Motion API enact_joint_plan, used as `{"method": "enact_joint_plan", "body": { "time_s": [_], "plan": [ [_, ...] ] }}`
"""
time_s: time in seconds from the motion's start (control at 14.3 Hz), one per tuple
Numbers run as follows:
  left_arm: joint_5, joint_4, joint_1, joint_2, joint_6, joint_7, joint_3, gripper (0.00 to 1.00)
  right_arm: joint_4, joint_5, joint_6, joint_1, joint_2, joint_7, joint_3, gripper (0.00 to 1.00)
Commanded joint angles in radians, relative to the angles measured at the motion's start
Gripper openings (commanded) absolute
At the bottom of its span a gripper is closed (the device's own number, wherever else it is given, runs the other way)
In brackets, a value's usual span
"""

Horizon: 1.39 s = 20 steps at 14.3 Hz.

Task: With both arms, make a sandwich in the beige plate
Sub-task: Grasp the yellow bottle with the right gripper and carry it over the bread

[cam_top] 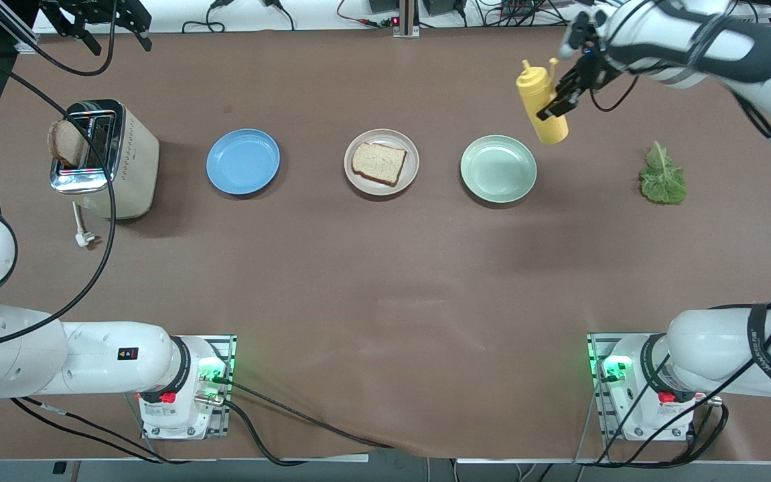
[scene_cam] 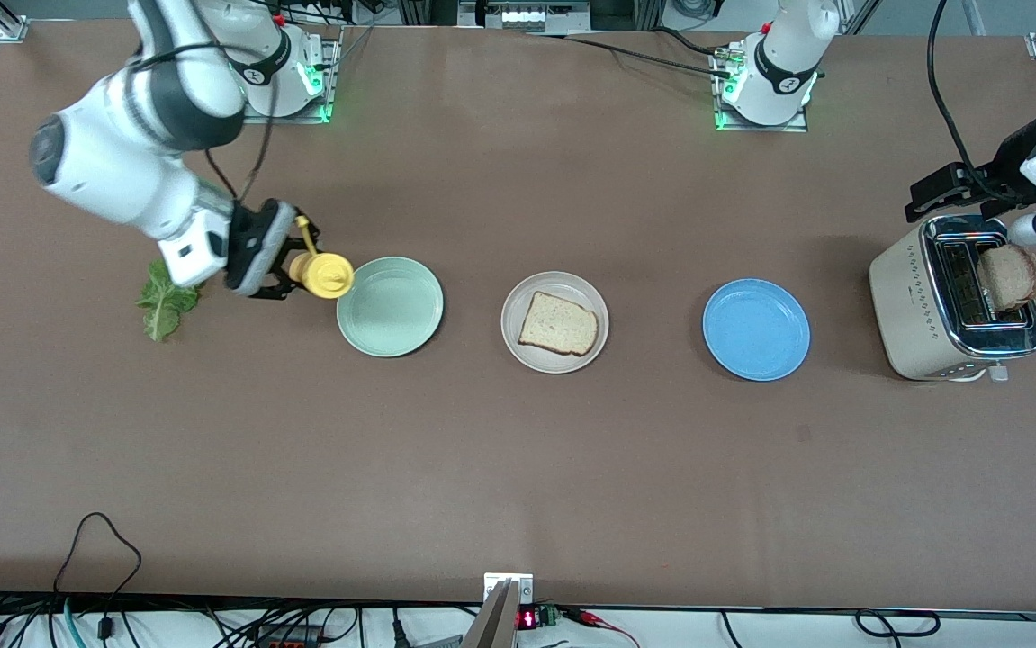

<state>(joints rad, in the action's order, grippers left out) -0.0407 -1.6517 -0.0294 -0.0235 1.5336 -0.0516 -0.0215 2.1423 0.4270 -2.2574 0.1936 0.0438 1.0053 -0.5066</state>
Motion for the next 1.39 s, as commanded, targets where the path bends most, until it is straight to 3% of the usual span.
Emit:
{"method": "enact_joint_plan", "body": {
  "time_s": [0.0, 0.28, 0.56, 0.77, 0.91, 1.32],
  "plan": [
    [0.019, -0.017, -0.007, -0.023, 0.008, 0.018, -0.003, 1.00, -0.015, -0.195, -0.019, -0.037, -0.012, -0.244, -0.068, 0.00],
    [0.019, -0.019, -0.006, -0.029, 0.017, 0.006, -0.005, 1.00, -0.039, -0.462, -0.018, -0.170, 0.028, -0.502, -0.086, 0.00],
    [0.018, -0.019, -0.004, -0.026, 0.019, 0.006, -0.005, 1.00, -0.097, -0.600, -0.007, -0.276, 0.119, -0.625, -0.084, 0.00],
    [0.015, 0.018, -0.003, -0.004, 0.037, 0.006, -0.005, 1.00, -0.206, -0.703, 0.041, -0.373, 0.235, -0.730, -0.060, 0.00],
    [0.019, 0.027, -0.004, -0.003, 0.039, 0.004, 0.002, 1.00, -0.287, -0.769, 0.059, -0.484, 0.316, -0.810, 0.017, 0.00],
    [0.021, 0.018, -0.001, 0.019, 0.068, 0.016, -0.005, 1.00, -0.478, -0.780, 0.061, -0.715, 0.502, -0.879, 0.201, 0.00]
  ]
}}
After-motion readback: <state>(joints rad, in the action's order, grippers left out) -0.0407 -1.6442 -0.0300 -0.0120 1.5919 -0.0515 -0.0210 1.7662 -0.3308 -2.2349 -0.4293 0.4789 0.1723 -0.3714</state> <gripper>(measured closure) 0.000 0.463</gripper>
